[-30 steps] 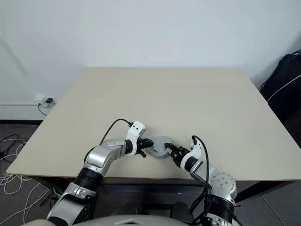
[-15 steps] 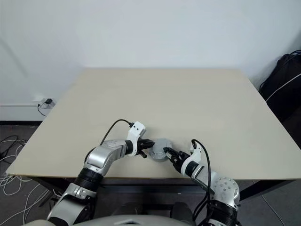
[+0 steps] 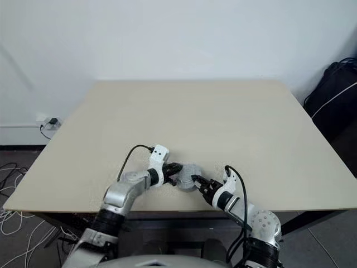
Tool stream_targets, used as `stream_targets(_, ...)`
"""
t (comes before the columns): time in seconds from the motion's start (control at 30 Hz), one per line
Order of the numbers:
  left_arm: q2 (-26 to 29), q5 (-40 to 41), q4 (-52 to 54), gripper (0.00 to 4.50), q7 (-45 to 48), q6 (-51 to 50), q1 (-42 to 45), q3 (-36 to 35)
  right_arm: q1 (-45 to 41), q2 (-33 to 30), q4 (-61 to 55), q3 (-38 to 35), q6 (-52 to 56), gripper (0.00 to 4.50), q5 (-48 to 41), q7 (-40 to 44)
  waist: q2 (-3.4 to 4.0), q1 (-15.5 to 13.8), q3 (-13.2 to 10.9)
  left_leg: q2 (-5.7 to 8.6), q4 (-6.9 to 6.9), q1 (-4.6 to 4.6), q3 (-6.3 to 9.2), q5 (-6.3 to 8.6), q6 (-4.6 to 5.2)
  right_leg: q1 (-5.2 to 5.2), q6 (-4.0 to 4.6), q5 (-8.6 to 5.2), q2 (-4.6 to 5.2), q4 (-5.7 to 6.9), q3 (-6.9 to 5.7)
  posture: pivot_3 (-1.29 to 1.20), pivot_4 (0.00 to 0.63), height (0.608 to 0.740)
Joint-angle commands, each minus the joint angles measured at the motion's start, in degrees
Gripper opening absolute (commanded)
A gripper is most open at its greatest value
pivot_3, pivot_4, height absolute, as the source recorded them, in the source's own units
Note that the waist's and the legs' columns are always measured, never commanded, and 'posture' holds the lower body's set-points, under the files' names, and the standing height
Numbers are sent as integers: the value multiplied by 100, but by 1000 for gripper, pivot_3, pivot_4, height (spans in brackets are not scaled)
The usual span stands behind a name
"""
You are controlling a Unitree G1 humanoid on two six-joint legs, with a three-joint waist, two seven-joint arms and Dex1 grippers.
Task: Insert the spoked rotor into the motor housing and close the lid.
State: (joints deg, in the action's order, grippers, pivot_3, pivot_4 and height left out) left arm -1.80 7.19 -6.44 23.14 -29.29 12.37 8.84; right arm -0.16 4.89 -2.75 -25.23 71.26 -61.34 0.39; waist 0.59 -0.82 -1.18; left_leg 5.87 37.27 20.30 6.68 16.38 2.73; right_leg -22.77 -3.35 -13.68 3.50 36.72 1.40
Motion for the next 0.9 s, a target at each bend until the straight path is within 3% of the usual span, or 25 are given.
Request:
stream_targets(0.03, -189, -194, 619, 651, -867, 1028, -141, -390, 40, 101, -42, 167, -22, 2169, -68, -18, 3, 23, 3, -2, 2, 17, -5, -3, -3, -1, 17, 11, 0, 3, 1, 0, 0, 740)
stream_targets(0.13, -233, -107, 827, 651, -1133, 1435, -409, -532, 67, 135, -36, 117, -115, 2169, -175, -10, 16, 14, 11, -12, -1, 25, -9, -16, 3, -11, 26, 14, -7, 10, 0, 0, 0, 740)
stream_targets(0.2, -357, 806, 979, 651, -637, 1347, -626, -883, 82, 154, -27, 99, -178, 2169, -252, 9, 15, 2, 10, -12, -1, 25, -9, -16, 4, -10, 26, 14, -8, 9, -3, 0, 0, 740)
stream_targets(0.4, -103, 1838, 1353, 651, 279, 1214, -1527, -1032, 166, 318, -51, 11, -509, 2164, -799, 521, 11, 8, -1, -3, 8, 30, -10, -11, 16, -29, 26, 13, -1, -2, -10, 0, 0, 740)
stream_targets(0.77, -18, 2521, 1572, 651, 906, 1024, -2388, -833, 72, 358, 124, 268, -872, 2148, -1388, 1019, 29, 6, -18, -2, 9, 45, -14, -9, 20, -49, 28, 13, -1, 3, -7, 0, 0, 740)
stream_targets(0.9, -58, 3098, 1541, 651, 637, 299, -2458, -1039, 25, 347, 33, 321, -935, 2148, -1684, 1142, 32, 9, -19, -3, 9, 46, -13, -9, 21, -51, 27, 12, -2, 4, -7, 0, 0, 740)
